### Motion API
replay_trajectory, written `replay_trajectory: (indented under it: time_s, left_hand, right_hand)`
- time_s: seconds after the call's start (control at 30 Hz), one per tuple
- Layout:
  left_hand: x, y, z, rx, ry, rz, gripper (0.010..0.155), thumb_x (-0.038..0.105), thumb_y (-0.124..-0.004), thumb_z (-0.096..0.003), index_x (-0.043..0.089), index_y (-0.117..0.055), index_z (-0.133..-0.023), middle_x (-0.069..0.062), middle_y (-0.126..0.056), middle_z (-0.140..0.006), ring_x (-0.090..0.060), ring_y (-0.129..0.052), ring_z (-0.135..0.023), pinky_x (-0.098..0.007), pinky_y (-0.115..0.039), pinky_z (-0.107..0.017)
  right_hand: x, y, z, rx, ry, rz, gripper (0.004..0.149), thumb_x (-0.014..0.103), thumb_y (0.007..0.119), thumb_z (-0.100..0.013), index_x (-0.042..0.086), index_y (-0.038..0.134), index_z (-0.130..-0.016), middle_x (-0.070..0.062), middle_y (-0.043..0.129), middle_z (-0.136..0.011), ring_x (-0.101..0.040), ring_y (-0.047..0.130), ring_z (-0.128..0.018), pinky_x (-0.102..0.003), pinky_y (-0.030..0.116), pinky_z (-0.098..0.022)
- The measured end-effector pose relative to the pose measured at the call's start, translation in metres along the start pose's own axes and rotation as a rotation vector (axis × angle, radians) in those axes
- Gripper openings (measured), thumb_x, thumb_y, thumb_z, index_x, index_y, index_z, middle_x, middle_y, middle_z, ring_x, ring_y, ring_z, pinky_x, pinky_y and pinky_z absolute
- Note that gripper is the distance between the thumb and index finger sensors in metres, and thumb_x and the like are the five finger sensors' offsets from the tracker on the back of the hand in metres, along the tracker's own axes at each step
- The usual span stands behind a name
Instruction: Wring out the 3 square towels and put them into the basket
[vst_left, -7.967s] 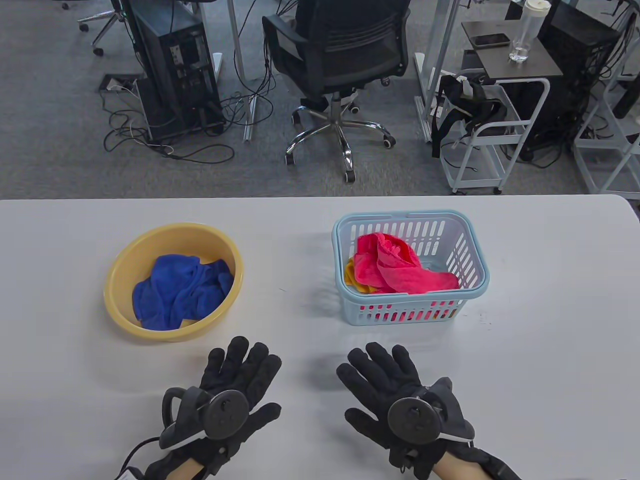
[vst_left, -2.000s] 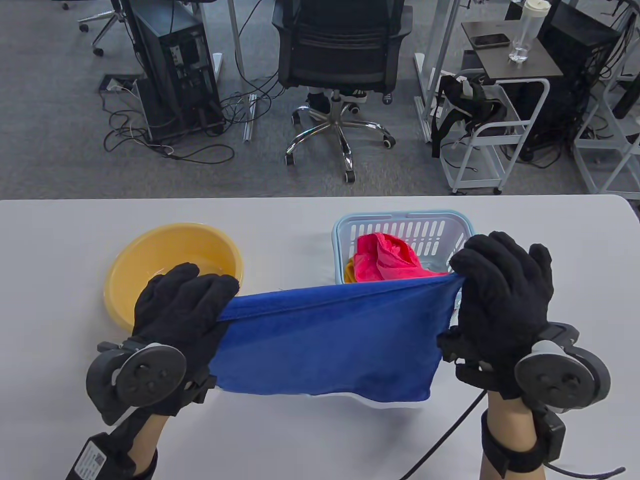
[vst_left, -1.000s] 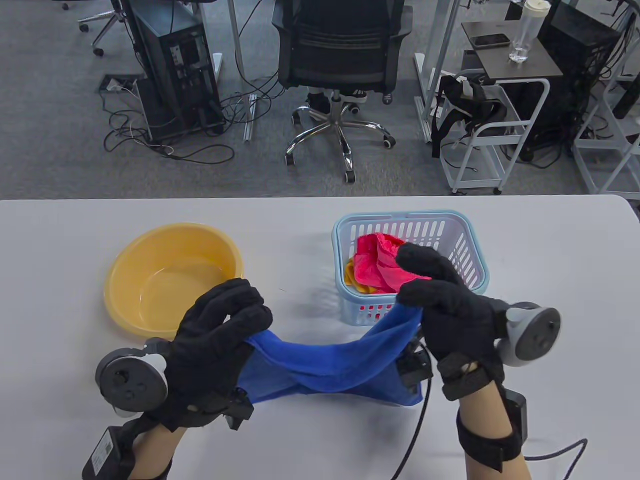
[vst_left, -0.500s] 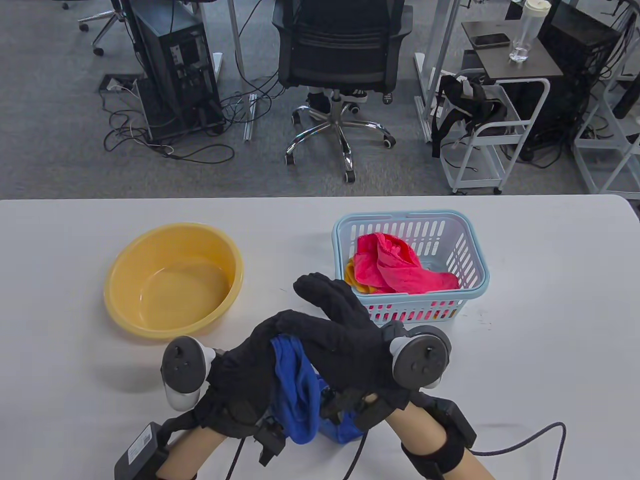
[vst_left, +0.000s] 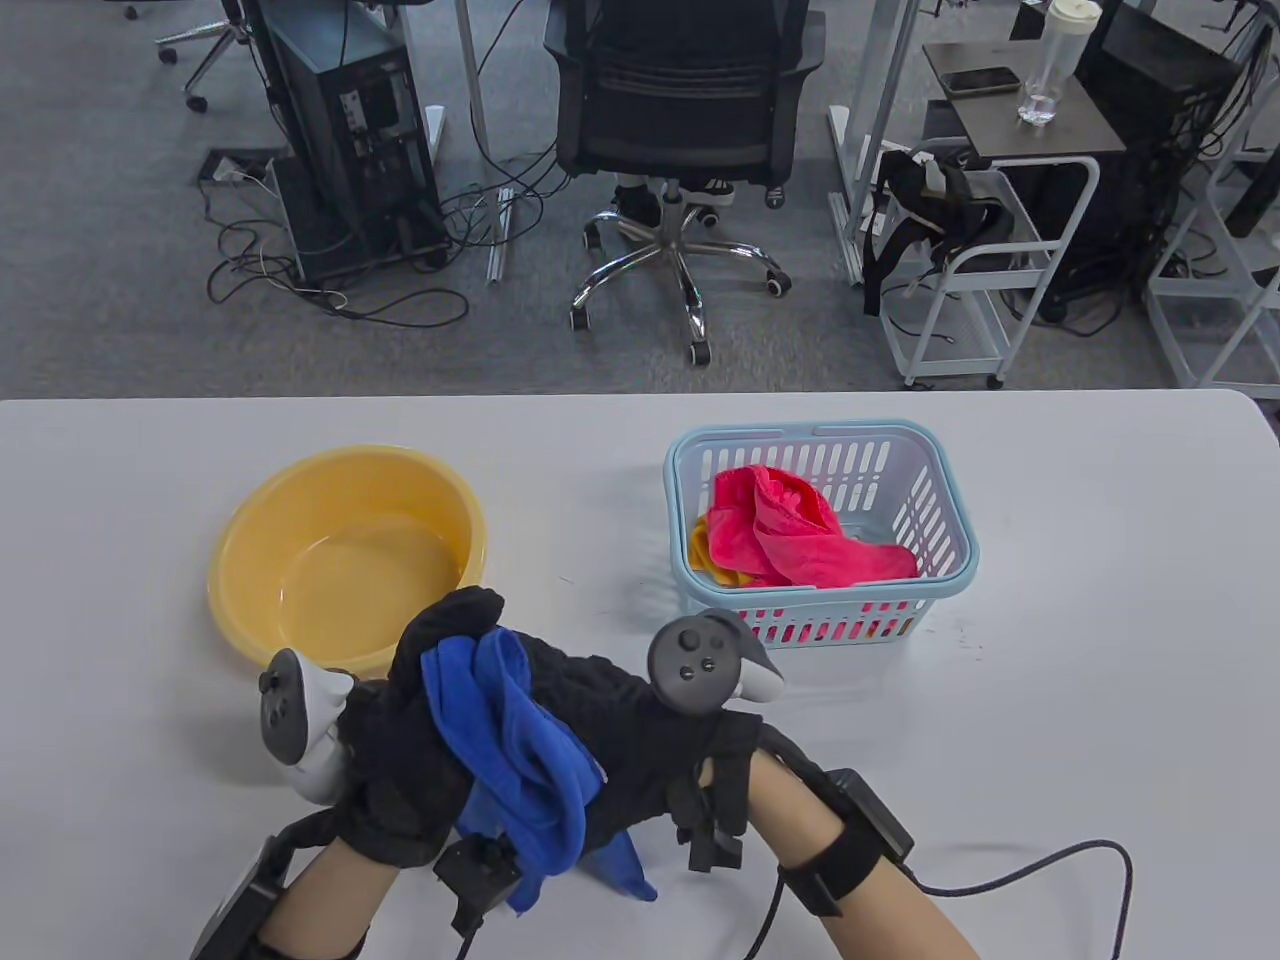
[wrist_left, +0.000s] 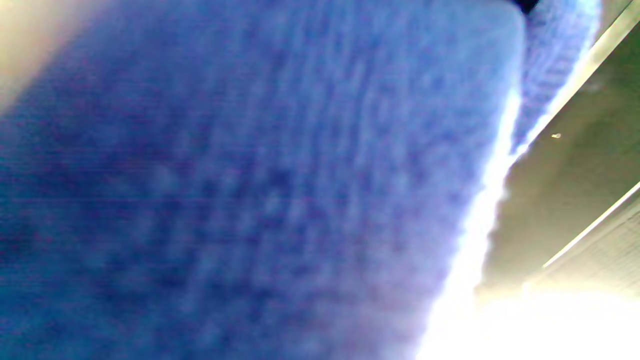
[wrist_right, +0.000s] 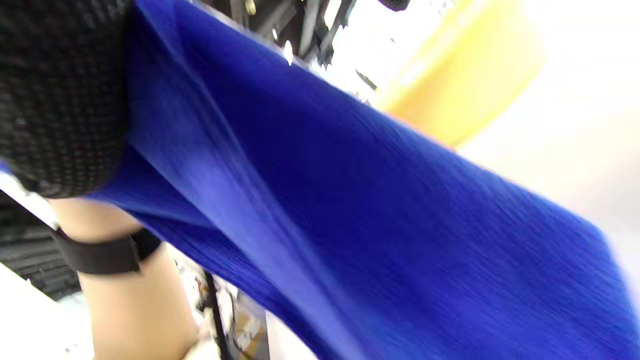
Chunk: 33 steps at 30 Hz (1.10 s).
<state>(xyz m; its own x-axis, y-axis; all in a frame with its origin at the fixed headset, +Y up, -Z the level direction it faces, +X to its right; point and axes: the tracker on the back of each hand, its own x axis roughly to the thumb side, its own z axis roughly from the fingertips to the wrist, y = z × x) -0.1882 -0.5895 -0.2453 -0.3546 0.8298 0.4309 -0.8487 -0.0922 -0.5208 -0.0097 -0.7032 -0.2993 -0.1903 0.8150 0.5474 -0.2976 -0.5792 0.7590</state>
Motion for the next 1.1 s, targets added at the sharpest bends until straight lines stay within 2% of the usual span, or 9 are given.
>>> replay_trajectory:
  time_s: [0.17,0.3,0.43,0.57,0.7,0.83,0.97,1.03,1.1]
  left_hand:
    - [0.008,-0.001,0.001,0.001,-0.030,-0.029,0.050,0.056,-0.057,-0.0573,0.048,-0.044,-0.105,0.023,-0.076,-0.089,-0.016,-0.084,-0.088,-0.045,-0.064,-0.075]
    - [0.008,0.010,0.000,0.019,-0.017,0.017,0.050,0.056,-0.057,-0.0578,0.049,-0.043,-0.105,0.023,-0.075,-0.091,-0.016,-0.083,-0.089,-0.045,-0.063,-0.076]
    - [0.007,0.015,-0.001,0.036,-0.006,0.045,0.050,0.056,-0.057,-0.0579,0.048,-0.043,-0.105,0.023,-0.075,-0.091,-0.016,-0.084,-0.089,-0.045,-0.063,-0.076]
    - [0.012,0.023,-0.001,0.050,-0.020,0.038,0.050,0.057,-0.056,-0.0581,0.048,-0.043,-0.105,0.024,-0.075,-0.091,-0.015,-0.084,-0.090,-0.044,-0.063,-0.076]
    - [0.021,0.037,-0.002,0.084,-0.039,0.056,0.051,0.057,-0.057,-0.0579,0.047,-0.044,-0.106,0.024,-0.076,-0.091,-0.015,-0.084,-0.090,-0.044,-0.064,-0.076]
    - [0.020,0.054,-0.005,0.063,-0.014,0.053,0.051,0.058,-0.057,-0.0580,0.047,-0.043,-0.106,0.025,-0.076,-0.092,-0.015,-0.083,-0.093,-0.046,-0.063,-0.077]
    - [-0.011,0.059,-0.007,0.023,0.113,0.107,0.051,0.058,-0.057,-0.0590,0.047,-0.043,-0.107,0.024,-0.074,-0.097,-0.019,-0.074,-0.104,-0.048,-0.056,-0.081]
    - [-0.033,0.052,-0.007,-0.046,0.214,0.112,0.051,0.061,-0.057,-0.0592,0.052,-0.044,-0.107,0.022,-0.065,-0.107,-0.023,-0.061,-0.113,-0.052,-0.048,-0.084]
    - [-0.056,0.039,-0.006,-0.140,0.287,0.140,0.055,0.067,-0.057,-0.0585,0.057,-0.037,-0.109,0.017,-0.039,-0.120,-0.029,-0.037,-0.120,-0.058,-0.036,-0.086]
  right_hand:
    - [-0.009,0.030,-0.013,0.097,-0.067,-0.281,0.108,0.051,0.095,-0.046,0.047,0.005,-0.105,-0.006,-0.012,-0.113,-0.052,0.008,-0.107,-0.074,0.008,-0.071]
    - [-0.011,0.029,-0.014,0.056,-0.072,-0.265,0.083,0.051,0.091,-0.049,0.042,0.037,-0.111,-0.007,0.007,-0.120,-0.052,0.018,-0.107,-0.074,0.014,-0.071]
    - [-0.015,0.020,-0.010,-0.062,-0.074,-0.326,0.048,0.045,0.090,-0.051,0.035,0.076,-0.096,-0.009,0.032,-0.120,-0.051,0.030,-0.107,-0.073,0.021,-0.072]
    - [-0.016,0.005,-0.003,-0.142,-0.102,-0.338,0.044,0.043,0.090,-0.051,0.031,0.077,-0.092,-0.010,0.046,-0.117,-0.054,0.040,-0.105,-0.074,0.023,-0.071]
    - [0.001,-0.021,0.010,-0.289,-0.152,-0.330,0.043,0.038,0.090,-0.051,0.025,0.072,-0.088,-0.008,0.064,-0.108,-0.049,0.072,-0.095,-0.073,0.038,-0.071]
    - [0.042,-0.055,0.038,-0.536,-0.190,-0.085,0.042,0.033,0.088,-0.051,0.026,0.070,-0.089,-0.004,0.078,-0.096,-0.028,0.102,-0.061,-0.060,0.073,-0.059]
    - [0.091,-0.073,0.076,-0.900,-0.222,0.234,0.041,0.029,0.088,-0.052,0.032,0.075,-0.091,-0.002,0.084,-0.089,-0.025,0.102,-0.045,-0.056,0.078,-0.049]
    - [0.111,-0.071,0.085,-0.977,-0.206,0.473,0.039,0.029,0.088,-0.053,0.033,0.078,-0.090,-0.002,0.084,-0.090,-0.026,0.101,-0.045,-0.055,0.078,-0.048]
    - [0.128,-0.063,0.088,-1.024,-0.213,0.749,0.038,0.028,0.088,-0.053,0.034,0.079,-0.090,-0.003,0.084,-0.090,-0.027,0.100,-0.045,-0.055,0.077,-0.047]
